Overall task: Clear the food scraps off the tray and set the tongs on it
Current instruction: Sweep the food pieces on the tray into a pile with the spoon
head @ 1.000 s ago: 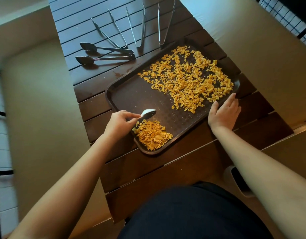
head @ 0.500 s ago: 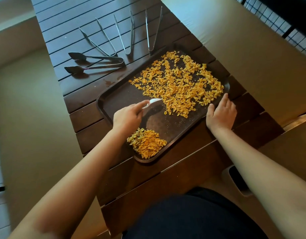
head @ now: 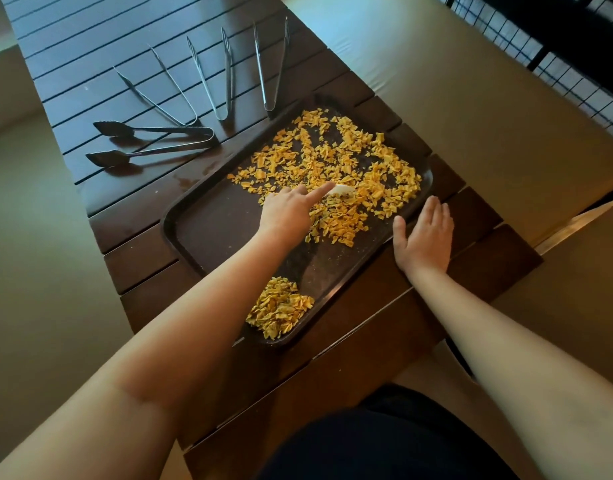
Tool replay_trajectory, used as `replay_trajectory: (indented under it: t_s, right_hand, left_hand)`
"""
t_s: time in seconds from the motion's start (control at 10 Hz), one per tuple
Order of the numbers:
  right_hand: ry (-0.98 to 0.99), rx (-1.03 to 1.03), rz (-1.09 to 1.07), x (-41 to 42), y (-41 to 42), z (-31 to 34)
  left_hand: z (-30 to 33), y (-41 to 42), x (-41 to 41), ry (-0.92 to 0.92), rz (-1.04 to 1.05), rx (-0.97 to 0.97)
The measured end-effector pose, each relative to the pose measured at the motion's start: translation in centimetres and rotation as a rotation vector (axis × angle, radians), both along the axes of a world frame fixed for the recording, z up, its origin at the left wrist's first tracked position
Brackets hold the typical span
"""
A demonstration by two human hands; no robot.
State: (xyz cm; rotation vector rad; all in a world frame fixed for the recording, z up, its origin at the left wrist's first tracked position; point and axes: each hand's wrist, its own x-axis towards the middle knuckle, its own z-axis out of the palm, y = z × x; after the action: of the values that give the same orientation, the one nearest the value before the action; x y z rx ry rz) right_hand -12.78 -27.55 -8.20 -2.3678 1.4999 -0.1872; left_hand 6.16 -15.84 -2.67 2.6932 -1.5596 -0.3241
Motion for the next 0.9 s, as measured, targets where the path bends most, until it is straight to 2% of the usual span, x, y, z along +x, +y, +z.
replay_trajectory:
  t_s: [0.4,0.6,0.7,0.9]
  right_hand:
    - [-0.02,-0.029,0.0,0.1,-0.1,0.0]
    - [-0.018,-0.032,-0.002,0.1,0.0,-0.1]
    - [-0.011,-0.03,-0.004,0.1,-0.2,-0.2]
    - [-0.017,-0.03,-0.008,0.0,-0.2,-0.3]
  left_hand:
    - [0.1,4.8,-0.1,0.062,-0.174,0.0]
    - [-0.5,7.5,0.3,0.14,-0.104,-0.079]
    - [-0.6,6.3,0.3,0.132,0.009,-0.132]
    - [-0.7,4.2,-2.0,0.17,-0.028,-0.084]
